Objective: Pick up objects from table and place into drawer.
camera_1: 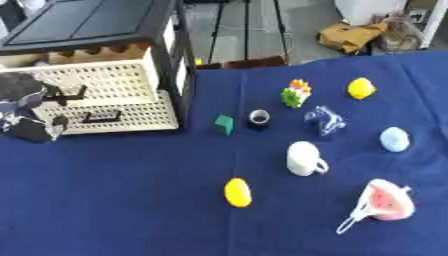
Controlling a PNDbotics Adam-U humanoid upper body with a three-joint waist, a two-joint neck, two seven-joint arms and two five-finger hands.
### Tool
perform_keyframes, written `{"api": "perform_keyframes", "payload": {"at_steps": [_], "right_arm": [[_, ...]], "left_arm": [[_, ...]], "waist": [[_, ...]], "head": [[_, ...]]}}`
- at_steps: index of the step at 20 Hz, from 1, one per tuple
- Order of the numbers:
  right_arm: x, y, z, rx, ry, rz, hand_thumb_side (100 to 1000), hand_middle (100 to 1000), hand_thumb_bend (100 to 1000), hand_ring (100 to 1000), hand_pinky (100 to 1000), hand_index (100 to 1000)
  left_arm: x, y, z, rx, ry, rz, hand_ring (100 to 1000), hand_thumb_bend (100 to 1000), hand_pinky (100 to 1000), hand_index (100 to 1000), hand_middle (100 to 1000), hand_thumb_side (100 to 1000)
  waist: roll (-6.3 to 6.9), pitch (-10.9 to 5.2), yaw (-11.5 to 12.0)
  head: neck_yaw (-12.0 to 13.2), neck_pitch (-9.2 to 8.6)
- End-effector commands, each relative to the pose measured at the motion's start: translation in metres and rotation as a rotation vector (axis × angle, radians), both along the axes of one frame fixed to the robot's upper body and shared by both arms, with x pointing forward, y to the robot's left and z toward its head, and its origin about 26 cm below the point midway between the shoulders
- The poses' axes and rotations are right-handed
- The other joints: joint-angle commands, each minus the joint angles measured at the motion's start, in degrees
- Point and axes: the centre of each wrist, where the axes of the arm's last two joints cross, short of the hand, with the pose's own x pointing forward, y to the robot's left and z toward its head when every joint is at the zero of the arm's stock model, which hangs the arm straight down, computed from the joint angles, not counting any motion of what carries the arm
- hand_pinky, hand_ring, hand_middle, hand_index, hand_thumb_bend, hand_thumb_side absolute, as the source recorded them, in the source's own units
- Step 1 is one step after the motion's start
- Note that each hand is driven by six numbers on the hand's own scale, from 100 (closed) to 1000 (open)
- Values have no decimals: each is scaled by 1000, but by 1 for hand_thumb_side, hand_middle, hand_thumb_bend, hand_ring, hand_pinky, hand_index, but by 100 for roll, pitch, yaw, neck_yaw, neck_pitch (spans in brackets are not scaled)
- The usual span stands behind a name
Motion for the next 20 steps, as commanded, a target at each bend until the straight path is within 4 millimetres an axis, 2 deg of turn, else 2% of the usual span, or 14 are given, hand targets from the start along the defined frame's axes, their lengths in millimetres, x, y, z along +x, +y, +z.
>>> {"api": "perform_keyframes", "payload": {"at_steps": [1,6,12,14,17,19,20], "right_arm": [[-4,-2,7,2,-24,-4,964,632,100,688,615,752],[-4,-3,7,6,-25,-6,965,633,100,689,615,751],[-4,-4,7,15,-27,-10,965,633,100,689,617,751],[-4,-4,6,16,-27,-10,966,631,100,690,618,750],[-4,-4,6,18,-27,-12,965,630,100,689,619,750],[-4,-4,6,20,-27,-13,965,630,100,689,619,749],[-4,-4,6,20,-28,-13,965,629,100,689,619,747]], "left_arm": [[-17,-4,14,41,-55,-5,100,100,100,670,102,378],[-30,-12,16,50,-69,-17,100,100,100,668,102,371],[-54,-27,15,98,-148,-73,100,100,100,684,103,368],[-58,-27,15,105,-148,-54,100,100,100,711,104,348],[-59,-25,14,117,-140,-28,100,100,100,712,103,366],[-60,-26,13,114,-126,-37,100,100,100,752,105,376],[-61,-27,12,111,-118,-46,100,100,100,837,105,382]], "waist": [[-18,-154,23],[-33,-172,50],[-71,-192,104],[-74,-192,105],[-74,-188,106],[-74,-184,108],[-74,-180,107]], "head": [[-32,20],[-69,28],[-109,26],[-104,18],[-108,7],[-121,5],[-124,4]]}}
